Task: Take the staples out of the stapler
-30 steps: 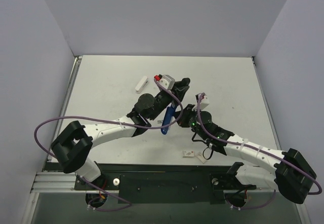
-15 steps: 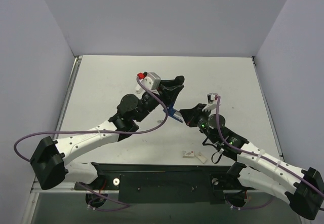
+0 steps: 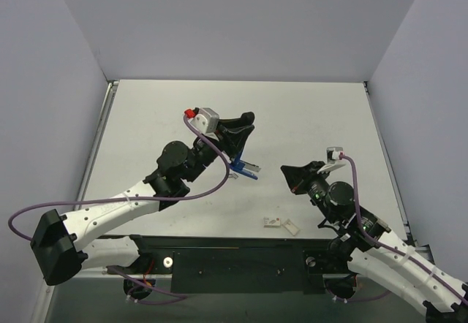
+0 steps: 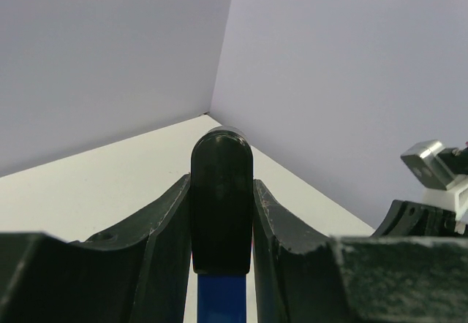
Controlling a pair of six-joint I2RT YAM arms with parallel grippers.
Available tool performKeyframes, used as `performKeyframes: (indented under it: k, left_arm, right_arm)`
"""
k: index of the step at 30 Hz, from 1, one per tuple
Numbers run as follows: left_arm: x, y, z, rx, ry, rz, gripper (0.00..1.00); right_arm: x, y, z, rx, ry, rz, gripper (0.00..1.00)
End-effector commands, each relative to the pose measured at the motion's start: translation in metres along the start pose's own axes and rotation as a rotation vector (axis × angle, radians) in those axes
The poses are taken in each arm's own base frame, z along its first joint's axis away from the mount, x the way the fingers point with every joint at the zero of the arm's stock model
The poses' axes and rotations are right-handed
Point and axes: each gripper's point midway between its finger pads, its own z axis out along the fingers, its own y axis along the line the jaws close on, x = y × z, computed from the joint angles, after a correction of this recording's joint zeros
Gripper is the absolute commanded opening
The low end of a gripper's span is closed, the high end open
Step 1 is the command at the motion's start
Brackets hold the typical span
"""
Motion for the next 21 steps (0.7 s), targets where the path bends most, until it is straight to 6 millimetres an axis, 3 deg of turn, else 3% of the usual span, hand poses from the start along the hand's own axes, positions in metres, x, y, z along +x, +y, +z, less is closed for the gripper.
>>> performKeyframes:
  k: [1,13,21]
  left_arm:
    - [-0.054,0.002,-0.006,-0.046,-0.147,-0.067,0.0]
    - [-0.054,0.037,-0.018,-0.26,-0.17,-0.195,0.0]
    - [-0.042,0.047,-0.026,-0.309,-0.174,-0.257,0.0]
  right_arm:
    - [0.039,-0.014,-0.001,0.019,0.115,0.021,0.0]
    - [0.098,0.01,0.018,-0.075,0.241,0.139,0.0]
    - [0.113,0.035,0.027,-0.113,0.264,0.111,0.0]
